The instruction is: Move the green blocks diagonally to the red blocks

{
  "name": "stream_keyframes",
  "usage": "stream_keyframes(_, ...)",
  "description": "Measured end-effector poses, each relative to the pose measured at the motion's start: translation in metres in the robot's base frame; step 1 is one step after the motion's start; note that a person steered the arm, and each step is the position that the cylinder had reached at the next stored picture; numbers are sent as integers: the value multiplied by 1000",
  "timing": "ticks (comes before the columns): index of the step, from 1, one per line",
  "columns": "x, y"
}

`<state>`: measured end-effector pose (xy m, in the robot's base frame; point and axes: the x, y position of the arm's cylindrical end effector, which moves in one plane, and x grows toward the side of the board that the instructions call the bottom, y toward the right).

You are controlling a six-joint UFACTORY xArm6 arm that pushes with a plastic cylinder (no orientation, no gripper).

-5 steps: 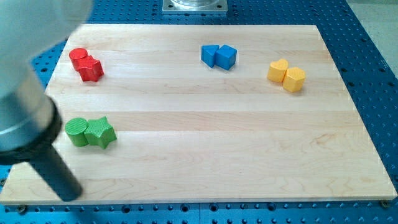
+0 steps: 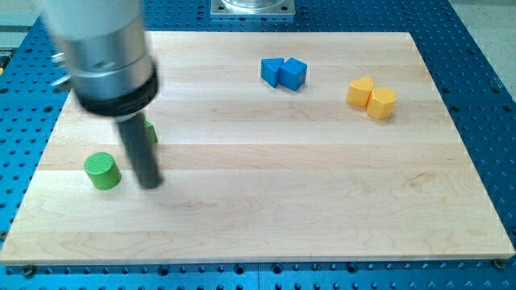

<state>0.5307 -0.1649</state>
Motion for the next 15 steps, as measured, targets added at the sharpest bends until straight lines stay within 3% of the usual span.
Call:
stream_keyframes(1,-46,-53)
stream_keyframes(2,-93,-18)
stream_keyframes(3,-88,38)
stream_keyframes(4,-38,28)
stream_keyframes(5,-47,83)
stream_keyframes(6,-77,101)
stream_keyframes(7,19,62)
stream_keyframes(8,27,-75)
stream_keyframes(9,-7,-139)
stream_keyframes(11,-27,-14)
stream_keyframes(12,7,-72)
stream_keyframes(13,5,-137)
stream_keyframes(15,-25,-40)
